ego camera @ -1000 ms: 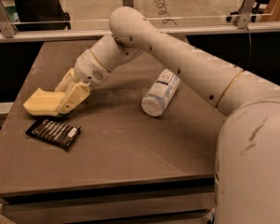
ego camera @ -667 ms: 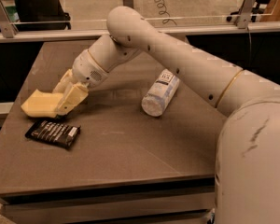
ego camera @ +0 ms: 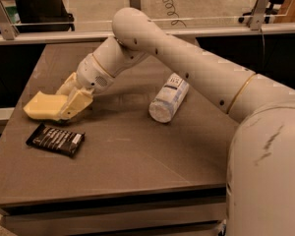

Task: Move sponge near rxbar chocolate

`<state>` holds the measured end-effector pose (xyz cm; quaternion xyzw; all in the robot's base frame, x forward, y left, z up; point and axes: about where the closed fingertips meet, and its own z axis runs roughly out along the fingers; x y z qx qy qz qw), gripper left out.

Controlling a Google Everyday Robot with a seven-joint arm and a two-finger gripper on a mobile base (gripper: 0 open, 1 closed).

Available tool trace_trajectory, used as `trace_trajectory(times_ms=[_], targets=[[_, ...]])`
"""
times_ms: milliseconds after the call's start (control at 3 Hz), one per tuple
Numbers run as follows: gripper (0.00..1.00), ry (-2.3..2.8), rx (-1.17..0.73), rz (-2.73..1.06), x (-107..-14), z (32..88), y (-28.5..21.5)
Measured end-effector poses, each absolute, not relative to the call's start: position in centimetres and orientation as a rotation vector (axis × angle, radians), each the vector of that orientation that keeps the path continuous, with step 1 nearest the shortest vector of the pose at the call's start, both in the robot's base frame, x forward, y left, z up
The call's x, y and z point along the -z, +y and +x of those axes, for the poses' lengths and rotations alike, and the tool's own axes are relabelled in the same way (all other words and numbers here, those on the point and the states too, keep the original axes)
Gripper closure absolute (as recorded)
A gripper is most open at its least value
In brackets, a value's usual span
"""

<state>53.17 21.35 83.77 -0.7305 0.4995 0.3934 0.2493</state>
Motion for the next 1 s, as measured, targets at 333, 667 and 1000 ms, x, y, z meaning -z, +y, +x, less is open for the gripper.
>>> trace_trajectory(times_ms=[333, 667, 1000], targets=[[0.00, 1.360, -1.064, -1.994, -83.79, 53.38, 21.20], [0.00, 1.361, -1.063, -1.995, -83.81, 53.40, 21.13], [0.00, 1.371, -1.041, -1.985, -84.34, 54.02, 20.23]])
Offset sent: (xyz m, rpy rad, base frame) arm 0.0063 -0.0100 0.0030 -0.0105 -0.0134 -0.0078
